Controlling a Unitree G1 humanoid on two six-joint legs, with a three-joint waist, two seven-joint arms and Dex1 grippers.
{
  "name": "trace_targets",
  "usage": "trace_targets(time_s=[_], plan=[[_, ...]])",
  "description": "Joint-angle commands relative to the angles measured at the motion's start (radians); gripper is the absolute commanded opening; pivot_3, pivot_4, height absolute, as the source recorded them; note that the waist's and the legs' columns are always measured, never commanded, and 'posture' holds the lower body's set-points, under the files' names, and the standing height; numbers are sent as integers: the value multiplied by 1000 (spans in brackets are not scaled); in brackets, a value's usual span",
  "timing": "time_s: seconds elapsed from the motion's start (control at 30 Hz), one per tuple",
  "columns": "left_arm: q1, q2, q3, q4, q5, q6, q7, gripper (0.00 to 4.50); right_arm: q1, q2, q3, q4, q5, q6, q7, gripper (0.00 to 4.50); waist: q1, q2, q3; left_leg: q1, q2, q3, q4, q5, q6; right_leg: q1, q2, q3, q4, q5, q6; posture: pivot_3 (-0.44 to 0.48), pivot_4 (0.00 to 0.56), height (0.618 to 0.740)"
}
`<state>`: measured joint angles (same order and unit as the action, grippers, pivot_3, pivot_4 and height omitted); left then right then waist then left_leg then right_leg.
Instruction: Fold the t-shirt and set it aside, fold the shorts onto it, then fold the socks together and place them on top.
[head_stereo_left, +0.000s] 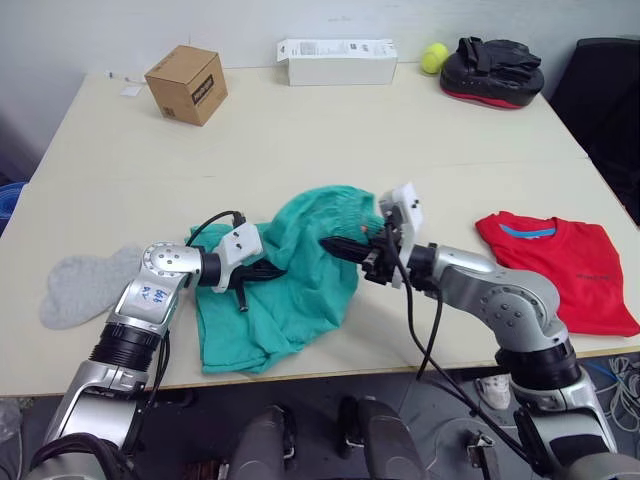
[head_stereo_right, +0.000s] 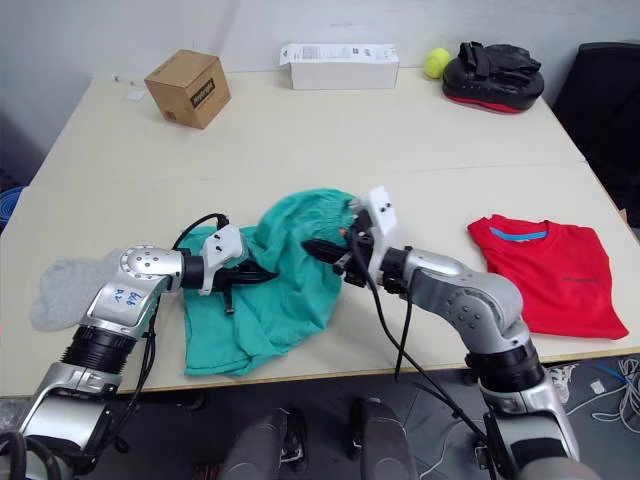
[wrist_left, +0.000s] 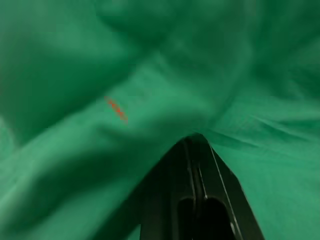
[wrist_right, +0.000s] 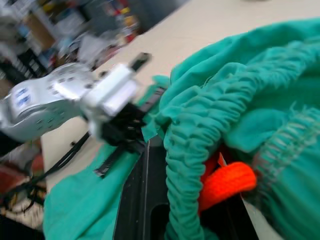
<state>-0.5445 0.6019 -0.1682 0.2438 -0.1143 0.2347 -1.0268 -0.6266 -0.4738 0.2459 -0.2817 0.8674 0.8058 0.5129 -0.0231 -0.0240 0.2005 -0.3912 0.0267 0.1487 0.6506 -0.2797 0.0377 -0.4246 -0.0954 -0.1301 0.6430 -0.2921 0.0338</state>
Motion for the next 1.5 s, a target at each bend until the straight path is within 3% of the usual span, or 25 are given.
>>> trace_targets(time_s=[0.03, 0.17, 0.43, 0.67, 0.83, 0.97, 1.23, 1.5], plan=[[51, 8, -9, 35, 38, 29, 36, 0, -83, 26, 94, -15, -121, -75, 134, 21, -1, 0, 0, 0, 0, 0, 0, 0, 0, 0, 0, 0, 0, 0, 0, 0, 150, 740], [72, -13, 70, -11, -31, 144, 91, 0, -123, 35, 189, 24, -259, -163, 268, 21, -3, 0, 0, 0, 0, 0, 0, 0, 0, 0, 0, 0, 1, 0, 0, 0, 150, 740], [59, -14, 255, -103, -220, 441, 162, 0, -109, 21, 171, 94, -378, -242, 396, 21, -6, 0, 0, 0, 0, 0, 0, 1, -3, -1, 0, -1, 2, 0, 0, 0, 150, 740], [104, 31, 310, -166, -264, 490, 172, 0, -72, 5, 99, 151, -442, -250, 382, 21, -4, 0, 0, -2, 0, 0, -1, 1, -5, -2, 0, -1, 0, 0, -1, 0, 150, 740], [118, 39, 269, -143, -221, 439, 179, 0, -54, 24, 89, 112, -439, -279, 433, 21, -5, 0, 0, -2, 0, 0, -1, 0, -5, -2, 0, -1, 0, 0, -1, 0, 150, 740], [112, 26, 236, -133, -196, 404, 195, 0, -65, 85, 149, 89, -475, -326, 455, 21, -5, 0, 0, -2, 0, 0, -2, 1, -6, -3, 0, -1, 1, 0, -1, 0, 150, 740], [126, 45, 239, -128, -181, 380, 216, 0, -92, 159, 347, 211, -739, -633, 514, 21, -5, -1, 0, -1, 0, 0, -1, 1, -6, -3, 0, -1, 1, 0, -1, 0, 150, 740], [166, 130, 308, -190, -210, 401, 211, 0, -86, 205, 357, 304, -765, -772, 592, 2565, -10, -1, 0, -1, 0, 0, -1, 1, -7, -3, 0, -1, 2, 0, -1, 0, 150, 740]])
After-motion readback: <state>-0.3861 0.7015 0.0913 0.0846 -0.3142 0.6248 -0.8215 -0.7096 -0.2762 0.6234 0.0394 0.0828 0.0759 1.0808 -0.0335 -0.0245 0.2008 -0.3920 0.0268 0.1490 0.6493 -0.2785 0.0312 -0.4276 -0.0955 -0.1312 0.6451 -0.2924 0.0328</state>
